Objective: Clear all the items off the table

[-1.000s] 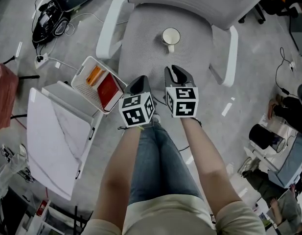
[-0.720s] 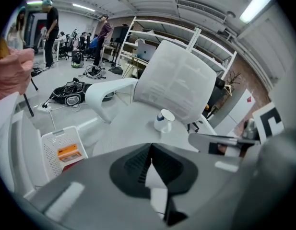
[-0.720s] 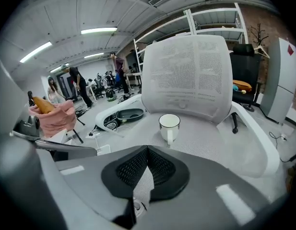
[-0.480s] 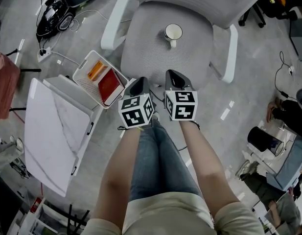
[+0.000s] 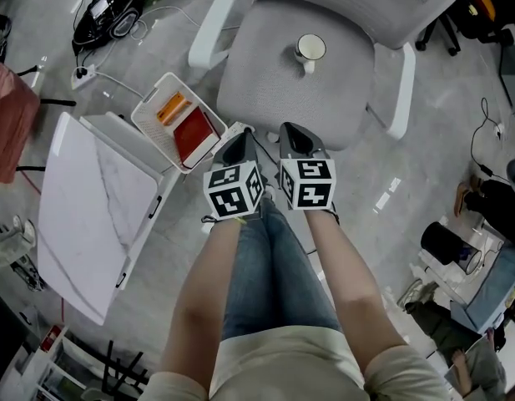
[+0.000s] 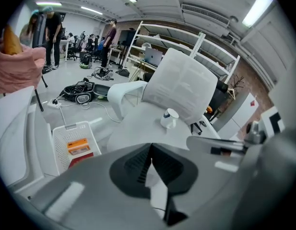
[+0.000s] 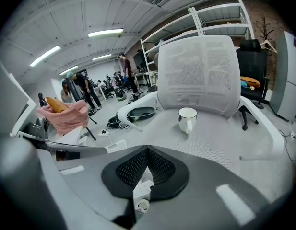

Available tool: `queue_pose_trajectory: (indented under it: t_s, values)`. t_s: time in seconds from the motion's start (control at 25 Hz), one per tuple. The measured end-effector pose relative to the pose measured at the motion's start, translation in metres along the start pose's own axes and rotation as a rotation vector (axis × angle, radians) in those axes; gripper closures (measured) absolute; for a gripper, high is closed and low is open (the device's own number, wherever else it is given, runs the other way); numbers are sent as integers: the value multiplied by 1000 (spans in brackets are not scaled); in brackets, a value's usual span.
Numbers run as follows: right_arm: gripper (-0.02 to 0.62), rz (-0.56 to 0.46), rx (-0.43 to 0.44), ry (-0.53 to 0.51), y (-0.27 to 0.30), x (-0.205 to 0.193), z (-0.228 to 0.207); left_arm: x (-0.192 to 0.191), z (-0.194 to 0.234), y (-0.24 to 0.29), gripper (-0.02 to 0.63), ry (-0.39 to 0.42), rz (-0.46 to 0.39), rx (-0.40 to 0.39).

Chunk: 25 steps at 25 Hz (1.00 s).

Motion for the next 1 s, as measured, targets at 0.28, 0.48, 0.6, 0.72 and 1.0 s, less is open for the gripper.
queue_pose_trajectory:
  t_s: [0.28,0.48,0.6,0.72,1.0]
  values:
    - [598,22,20,-49,-8,-11,25,-16,14,-22,598,-39,-13,17]
    - [598,49,37,-99,-14,-16,47,-20,27,-40,598,-75,-30,27]
    - [598,61,56,-124,-18,-15,59,-17,31,-50,597,-87,-44,32]
    - [598,69,68,-152,-24,-15,69,-16,34,-60,598,-97,-53,37]
    - [598,84,82,-183,-41,-14,87,-16,37,-87,598,-104,-61,49]
Point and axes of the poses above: the fingertips, and each gripper's own axes: y forward along the fingers, z to its left, x out of its top, the point moved 6 cm from there along -y, backward along the fingers, and after that the axes turned 13 degrees about z, right-handed, at the moved point
